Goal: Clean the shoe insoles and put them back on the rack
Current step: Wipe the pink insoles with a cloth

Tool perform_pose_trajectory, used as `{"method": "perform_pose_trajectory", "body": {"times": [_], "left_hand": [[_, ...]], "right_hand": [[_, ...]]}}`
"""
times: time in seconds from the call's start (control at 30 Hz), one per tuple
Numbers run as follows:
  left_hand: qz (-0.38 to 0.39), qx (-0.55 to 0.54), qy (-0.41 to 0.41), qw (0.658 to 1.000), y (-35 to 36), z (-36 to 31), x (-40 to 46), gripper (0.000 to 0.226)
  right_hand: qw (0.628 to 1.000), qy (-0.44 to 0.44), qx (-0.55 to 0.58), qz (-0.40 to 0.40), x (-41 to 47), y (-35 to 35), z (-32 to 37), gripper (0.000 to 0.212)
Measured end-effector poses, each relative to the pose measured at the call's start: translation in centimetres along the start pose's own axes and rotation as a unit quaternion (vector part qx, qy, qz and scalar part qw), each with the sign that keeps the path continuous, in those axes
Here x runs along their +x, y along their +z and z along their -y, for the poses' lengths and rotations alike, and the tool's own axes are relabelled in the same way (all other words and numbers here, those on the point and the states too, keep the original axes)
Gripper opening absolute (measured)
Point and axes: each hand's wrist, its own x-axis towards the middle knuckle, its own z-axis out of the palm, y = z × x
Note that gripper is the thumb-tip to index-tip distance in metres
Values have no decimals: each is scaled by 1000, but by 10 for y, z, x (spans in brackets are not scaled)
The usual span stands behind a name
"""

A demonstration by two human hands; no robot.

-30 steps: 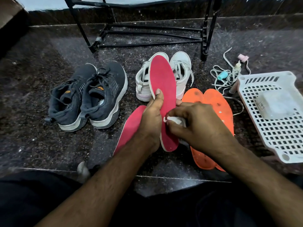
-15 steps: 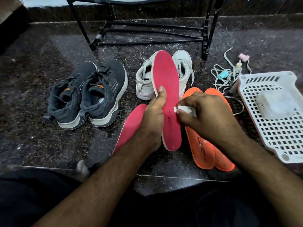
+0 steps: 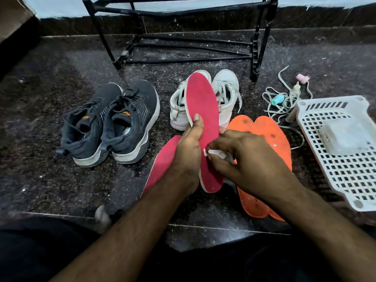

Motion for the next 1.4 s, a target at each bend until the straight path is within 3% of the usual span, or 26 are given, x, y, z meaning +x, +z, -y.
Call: {"method": "perform_pose_trajectory", "body": {"times": [0.17,0.33,0.47,0.67,0.8,1.0,1.13,1.3,1.4], "left_hand": [[23,10,9,1000,2,0,2,89],[12,-1,-2,1000,0,1,3,89],[22,-9,-6,1000,6,2,1,94],[20,9,-12,1000,2,4,0,87],[41,20,-23,999,6,4,-1,93],[39,7,-21,999,0,6,4,99],[71,41,-51,995,3,4,3,121],[36,-1,-25,999,-1,6,5,94],[50,22,-49,997,1,3,3,118]], "right_hand": [[997,47,-29,-44,3,-4,-18,20],[1000,-4,-22,-13,-2,3,0,24],[995,68,-31,-67,2,-2,-19,17],[999,3,-37,-15,-3,3,2,22],[995,48,-75,-48,3,-3,-15,17],[997,6,-74,-10,-2,4,1,22],[994,58,-88,-41,4,-5,-18,19],[998,-3,-63,-4,-3,3,5,22],[996,36,-81,-29,2,-2,-10,24]]}}
